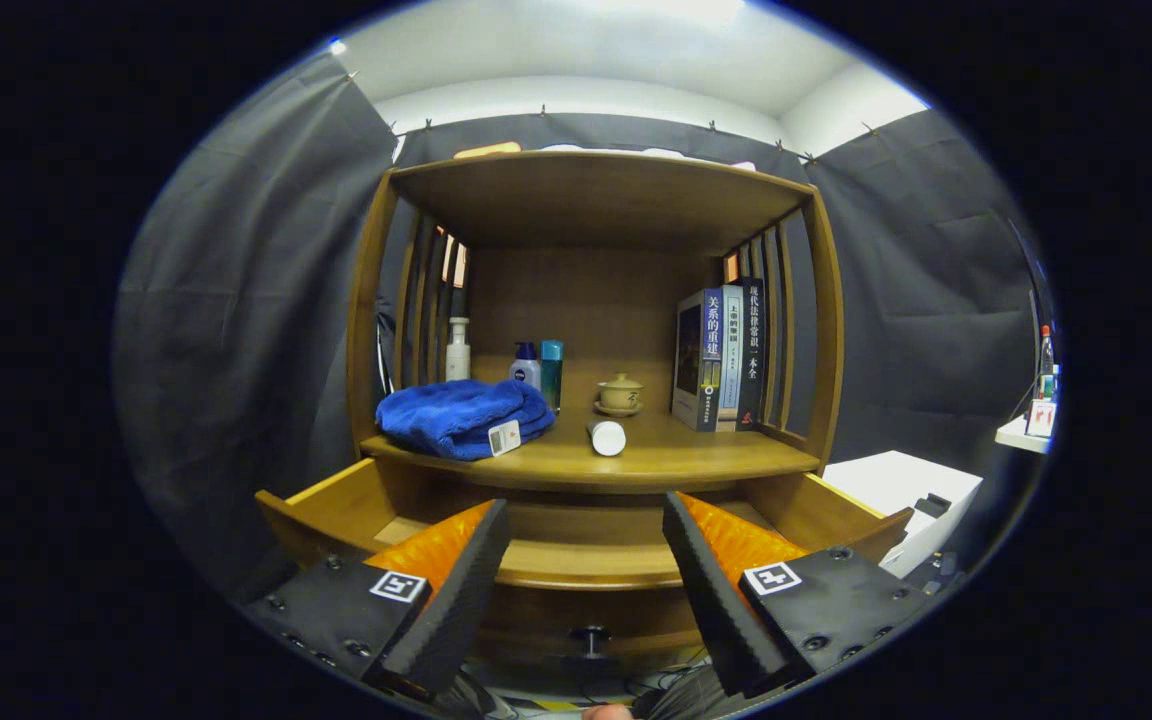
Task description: Pull open the drawer, take out the items inside it, and place them on the countertop above the cabinet.
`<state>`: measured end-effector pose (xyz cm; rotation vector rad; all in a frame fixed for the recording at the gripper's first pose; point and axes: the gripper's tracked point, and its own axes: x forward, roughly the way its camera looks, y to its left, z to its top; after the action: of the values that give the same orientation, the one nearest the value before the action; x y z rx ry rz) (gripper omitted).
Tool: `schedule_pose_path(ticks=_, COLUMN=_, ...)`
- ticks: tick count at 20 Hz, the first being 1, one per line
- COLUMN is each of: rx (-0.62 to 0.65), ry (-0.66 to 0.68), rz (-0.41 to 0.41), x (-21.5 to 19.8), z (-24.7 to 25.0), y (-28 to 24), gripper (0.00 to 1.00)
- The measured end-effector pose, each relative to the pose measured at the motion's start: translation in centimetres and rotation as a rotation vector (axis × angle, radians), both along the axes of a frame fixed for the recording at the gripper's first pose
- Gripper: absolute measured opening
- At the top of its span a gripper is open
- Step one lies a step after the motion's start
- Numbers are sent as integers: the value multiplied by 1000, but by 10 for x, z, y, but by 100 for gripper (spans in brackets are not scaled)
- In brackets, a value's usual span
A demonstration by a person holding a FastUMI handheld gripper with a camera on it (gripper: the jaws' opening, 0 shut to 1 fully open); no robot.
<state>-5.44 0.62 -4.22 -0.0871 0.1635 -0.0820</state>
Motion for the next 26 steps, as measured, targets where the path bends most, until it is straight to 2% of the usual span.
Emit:
schedule_pose_path(ticks=5, rx=4, ry=-1, rz=-16, x=-20, z=-20, y=4, gripper=99)
schedule_pose_path(ticks=11, rx=21, ry=65, rz=-64, x=-19, z=-60, y=-18, gripper=100)
schedule_pose_path(ticks=22, rx=42, ry=59, rz=-25, x=-12, z=-72, y=-17, gripper=99)
schedule_pose_path(ticks=26, rx=70, ry=69, rz=-24, x=10, z=-71, y=-19, gripper=99)
